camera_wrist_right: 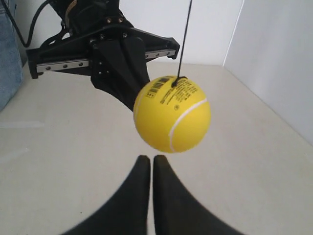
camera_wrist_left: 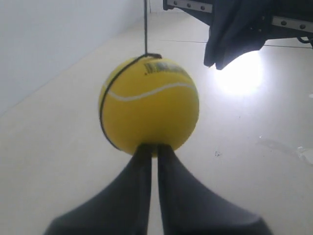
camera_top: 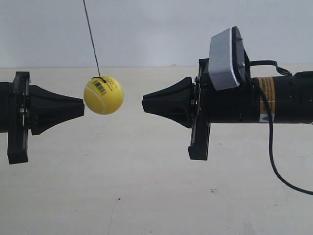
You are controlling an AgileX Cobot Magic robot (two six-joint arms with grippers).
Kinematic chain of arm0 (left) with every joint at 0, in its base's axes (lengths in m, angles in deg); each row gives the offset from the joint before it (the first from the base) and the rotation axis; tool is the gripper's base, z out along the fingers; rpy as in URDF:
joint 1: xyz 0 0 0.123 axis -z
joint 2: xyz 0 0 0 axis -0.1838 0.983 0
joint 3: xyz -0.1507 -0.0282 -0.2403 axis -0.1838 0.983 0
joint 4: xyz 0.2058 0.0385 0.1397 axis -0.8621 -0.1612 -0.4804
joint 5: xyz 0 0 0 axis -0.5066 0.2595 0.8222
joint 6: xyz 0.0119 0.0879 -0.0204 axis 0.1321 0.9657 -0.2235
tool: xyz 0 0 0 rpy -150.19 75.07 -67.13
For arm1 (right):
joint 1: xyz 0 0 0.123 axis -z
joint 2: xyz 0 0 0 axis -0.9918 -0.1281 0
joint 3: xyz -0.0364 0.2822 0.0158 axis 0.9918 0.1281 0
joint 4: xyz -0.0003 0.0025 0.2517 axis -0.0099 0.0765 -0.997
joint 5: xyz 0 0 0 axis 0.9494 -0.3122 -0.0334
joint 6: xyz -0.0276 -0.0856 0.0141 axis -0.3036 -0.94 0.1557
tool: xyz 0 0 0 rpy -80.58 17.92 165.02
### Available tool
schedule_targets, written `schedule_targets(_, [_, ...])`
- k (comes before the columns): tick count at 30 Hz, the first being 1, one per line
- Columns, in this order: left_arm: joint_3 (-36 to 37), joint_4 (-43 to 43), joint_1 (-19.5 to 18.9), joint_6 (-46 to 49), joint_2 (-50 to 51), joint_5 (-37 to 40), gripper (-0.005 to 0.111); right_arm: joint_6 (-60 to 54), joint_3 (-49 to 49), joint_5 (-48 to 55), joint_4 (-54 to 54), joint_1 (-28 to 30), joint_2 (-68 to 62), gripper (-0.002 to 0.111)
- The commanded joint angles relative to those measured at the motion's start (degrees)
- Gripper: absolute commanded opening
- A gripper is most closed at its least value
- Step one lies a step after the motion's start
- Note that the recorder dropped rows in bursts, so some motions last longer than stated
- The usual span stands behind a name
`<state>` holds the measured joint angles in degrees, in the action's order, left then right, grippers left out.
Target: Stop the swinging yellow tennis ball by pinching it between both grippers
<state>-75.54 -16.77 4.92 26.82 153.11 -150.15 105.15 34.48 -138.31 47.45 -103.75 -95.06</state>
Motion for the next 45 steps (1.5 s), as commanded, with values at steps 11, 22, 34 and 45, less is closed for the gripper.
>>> schedule_targets(11, [-0.28, -0.31, 2.12, 4.12, 0.09, -0.49, 0.005, -2.34, -0.48, 1.29, -2.39, -0.08, 0.04, 0.0])
schedule_targets(22, [-1.04, 0.66, 4.79, 5.16, 0.09, -0.49, 0.005, -1.68, -0.48, 1.28, -2.24, -0.08, 0.04, 0.0])
schedule_targets(34, [-1.02, 1.7, 4.79, 5.36, 0.09, -0.49, 0.005, -1.8, -0.48, 1.51, -2.11, -0.08, -0.07, 0.0])
schedule_targets(45, [-1.02, 1.68, 4.79, 5.82, 0.09, -0.49, 0.005, -2.29, -0.48, 3.09, -2.11, -0.08, -0.07, 0.0])
